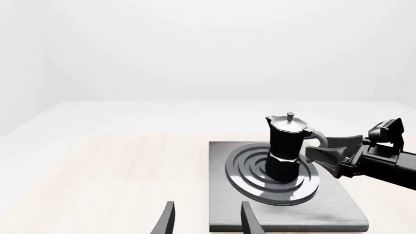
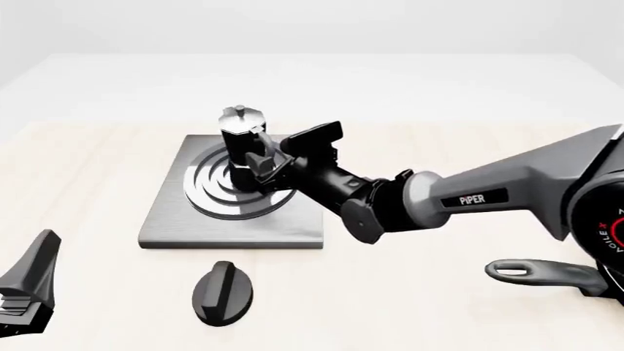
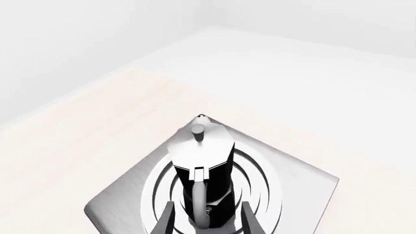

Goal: Put the moka pot on the stove.

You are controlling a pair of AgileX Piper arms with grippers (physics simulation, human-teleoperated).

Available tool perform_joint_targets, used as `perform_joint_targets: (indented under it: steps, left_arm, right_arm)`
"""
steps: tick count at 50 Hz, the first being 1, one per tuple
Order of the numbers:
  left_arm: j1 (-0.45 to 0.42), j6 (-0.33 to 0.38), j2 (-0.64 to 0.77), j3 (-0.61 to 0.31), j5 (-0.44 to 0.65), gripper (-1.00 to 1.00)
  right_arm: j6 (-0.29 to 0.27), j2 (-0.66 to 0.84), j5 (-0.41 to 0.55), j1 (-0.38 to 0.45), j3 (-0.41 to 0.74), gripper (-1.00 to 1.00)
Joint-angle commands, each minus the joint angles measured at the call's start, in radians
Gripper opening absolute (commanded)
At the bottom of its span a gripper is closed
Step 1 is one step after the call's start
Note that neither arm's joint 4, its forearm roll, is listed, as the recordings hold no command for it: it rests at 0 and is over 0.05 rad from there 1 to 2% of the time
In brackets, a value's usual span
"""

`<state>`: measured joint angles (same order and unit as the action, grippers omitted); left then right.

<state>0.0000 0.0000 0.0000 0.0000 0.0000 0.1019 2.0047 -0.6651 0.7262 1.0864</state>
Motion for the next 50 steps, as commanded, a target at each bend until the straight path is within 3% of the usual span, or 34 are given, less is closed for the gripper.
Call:
perform_joint_targets:
  steps: [1, 50]
  left_arm:
    - [0.0, 0.0, 0.0, 0.0, 0.0, 1.0]
    - [0.0, 0.0, 0.0, 0.0, 0.0, 1.0]
  right_arm:
    - [-0.001, -0.005, -0.002, -0.003, -0.004, 1.0]
    - [-0.028, -0.273, -0.007, 0.002, -0.209, 1.0]
